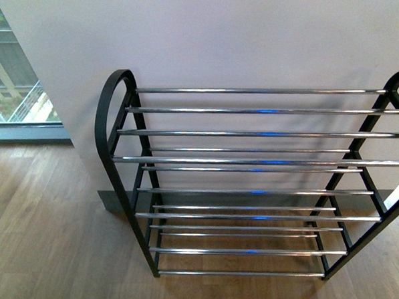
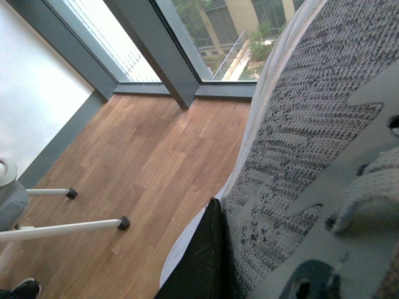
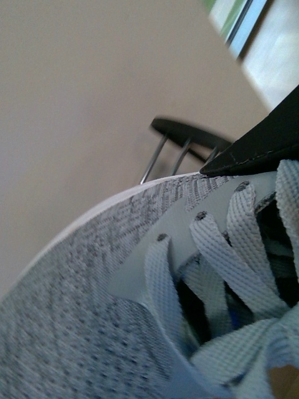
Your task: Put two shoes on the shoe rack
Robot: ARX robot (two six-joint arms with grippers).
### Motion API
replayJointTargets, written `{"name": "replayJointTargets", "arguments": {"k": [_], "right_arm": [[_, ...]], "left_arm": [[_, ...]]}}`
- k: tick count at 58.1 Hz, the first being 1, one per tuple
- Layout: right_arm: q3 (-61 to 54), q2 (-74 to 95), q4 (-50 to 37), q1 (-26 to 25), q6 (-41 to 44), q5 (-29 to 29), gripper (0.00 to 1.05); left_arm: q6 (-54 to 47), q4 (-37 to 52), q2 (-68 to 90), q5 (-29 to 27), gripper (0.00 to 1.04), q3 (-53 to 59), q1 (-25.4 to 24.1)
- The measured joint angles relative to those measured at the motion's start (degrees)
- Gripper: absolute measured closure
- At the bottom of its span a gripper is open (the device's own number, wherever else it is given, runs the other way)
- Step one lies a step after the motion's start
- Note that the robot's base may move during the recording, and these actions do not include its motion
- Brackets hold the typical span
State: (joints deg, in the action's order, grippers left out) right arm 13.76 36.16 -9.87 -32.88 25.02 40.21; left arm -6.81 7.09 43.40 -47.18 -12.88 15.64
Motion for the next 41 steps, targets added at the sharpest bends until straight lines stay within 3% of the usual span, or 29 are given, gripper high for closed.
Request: {"name": "replayJointTargets", "arguments": {"k": [4,9,26,41], "right_arm": [[1.09,1.75,0.09,1.73,-5.86,3.50,1.03],[3.28,5.81,0.33,5.46,-10.32,1.68,1.03],[18.32,32.46,-6.93,21.07,-20.50,-18.43,1.03],[32.20,54.03,-4.85,28.44,-25.70,-30.21,1.03]], "left_arm": [[0.00,0.00,0.00,0.07,1.03,0.00,0.00],[0.00,0.00,0.00,0.20,1.03,0.00,0.00],[0.00,0.00,0.00,0.17,1.03,0.00,0.00],[0.00,0.00,0.00,0.07,1.03,0.00,0.00]]}}
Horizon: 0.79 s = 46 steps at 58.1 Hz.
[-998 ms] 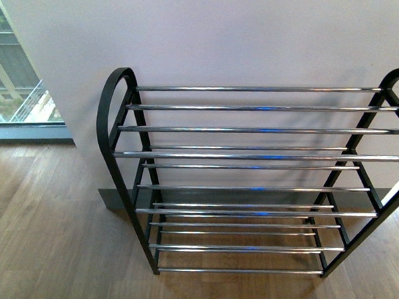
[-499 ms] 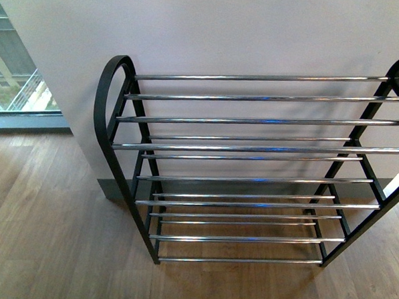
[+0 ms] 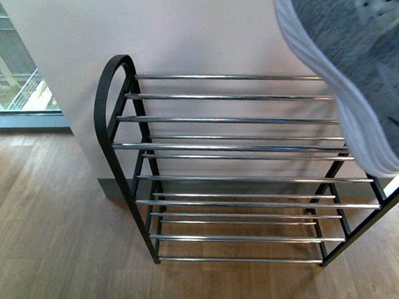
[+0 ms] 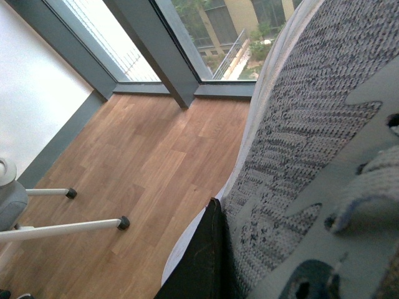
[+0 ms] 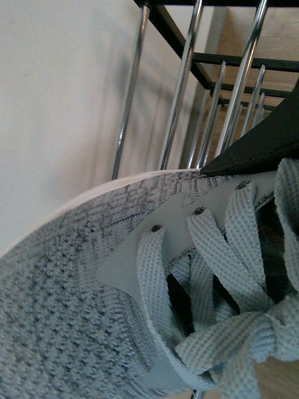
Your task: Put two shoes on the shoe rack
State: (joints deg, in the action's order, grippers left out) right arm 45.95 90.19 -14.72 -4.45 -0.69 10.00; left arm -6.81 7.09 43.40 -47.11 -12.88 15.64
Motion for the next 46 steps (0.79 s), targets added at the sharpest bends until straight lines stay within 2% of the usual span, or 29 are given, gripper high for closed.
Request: {"name": "replayJointTargets", "arguments": {"k": [8,15,28,46], "right_arm": [[6.88,10.97,1.31,1.57,0.44,-7.39,1.03],[13.38,18.05,3.28,1.03,3.15,-13.62,1.03],[17.53,21.22,6.16,-0.48,6.56,-16.50,1.03],[22.75,21.57,17.09,-2.14,11.21,-16.33,1.03]], "left_arm": [[0.00,0.00,0.00,-0.02,1.03,0.00,0.00],[0.00,0.00,0.00,-0.02,1.03,0.00,0.00],[0.00,0.00,0.00,0.00,1.03,0.00,0.00],[0.00,0.00,0.00,-0.02,1.03,0.00,0.00]]}}
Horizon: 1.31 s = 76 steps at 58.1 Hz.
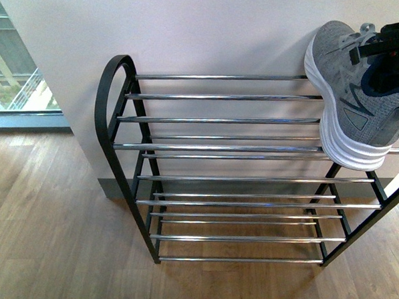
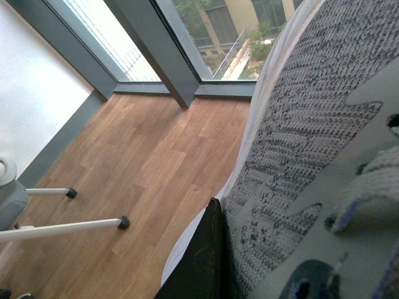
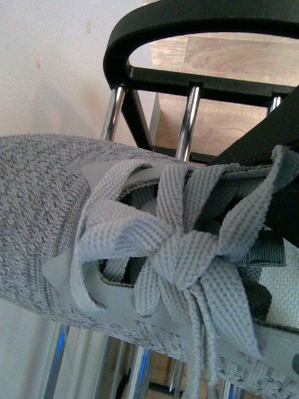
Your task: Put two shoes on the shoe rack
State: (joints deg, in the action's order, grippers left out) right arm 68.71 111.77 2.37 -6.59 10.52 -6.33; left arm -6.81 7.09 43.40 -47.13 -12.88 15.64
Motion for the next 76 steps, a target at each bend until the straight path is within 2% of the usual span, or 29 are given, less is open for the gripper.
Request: {"name": "replayJointTargets", "arguments": {"k": [14,28,46,66,76], "right_arm": [[3.08,-0.11,4.72,-1.57,6.73,0.26,1.03],[3.98,-0.13,3.78,-2.19,13.94,-1.57,1.03],[5.01,1.49,3.87,-3.48,15.76,-1.77,1.03],[5.14,0.61,6.64,-3.69,12.48,2.51,0.50],[4.90,-4.74,12.15,-5.73,11.13,7.52,0.22]], "left_arm": [[0.00,0.00,0.00,0.00,1.03,0.00,0.00],[0.00,0.00,0.00,0.00,1.03,0.00,0.00],[0.00,0.00,0.00,0.00,1.03,0.00,0.00],[0.00,0.00,0.00,0.02,1.03,0.00,0.00],[0.00,0.00,0.00,0.00,1.03,0.00,0.00]]}}
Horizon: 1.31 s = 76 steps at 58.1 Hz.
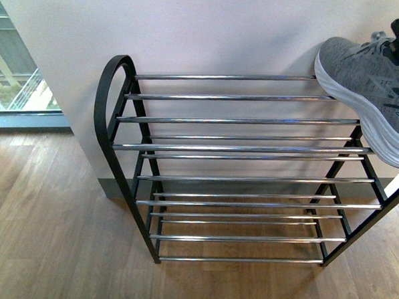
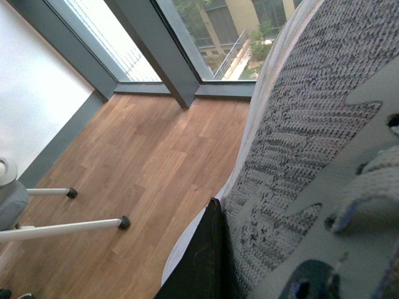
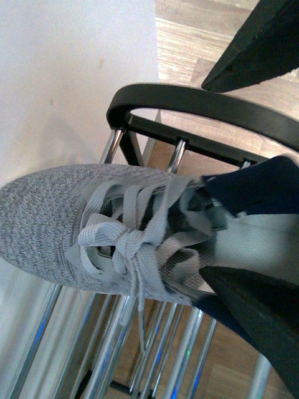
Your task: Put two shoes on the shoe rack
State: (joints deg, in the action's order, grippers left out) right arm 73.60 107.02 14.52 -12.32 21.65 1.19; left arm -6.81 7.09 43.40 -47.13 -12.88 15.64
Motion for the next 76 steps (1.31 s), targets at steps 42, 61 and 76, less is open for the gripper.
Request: {"name": "replayJointTargets", "arguments": {"k": [42,61,76], "right_arm": [[-31.69,-25.46,-53.99,-8.24,-17.38,19.34,0.50],[-51.95,-38.88,-60.26,-1.05,-20.70,11.61,1.03],[-60.87,-47.93,-60.35,3.37,-21.03,7.23,1.03]], "left_arm": [[0.00,0.00,0.00,0.02,1.03,0.00,0.00],[0.00,0.00,0.00,0.11,1.03,0.00,0.00],[0.00,0.00,0.00,0.02,1.03,0.00,0.00]]}}
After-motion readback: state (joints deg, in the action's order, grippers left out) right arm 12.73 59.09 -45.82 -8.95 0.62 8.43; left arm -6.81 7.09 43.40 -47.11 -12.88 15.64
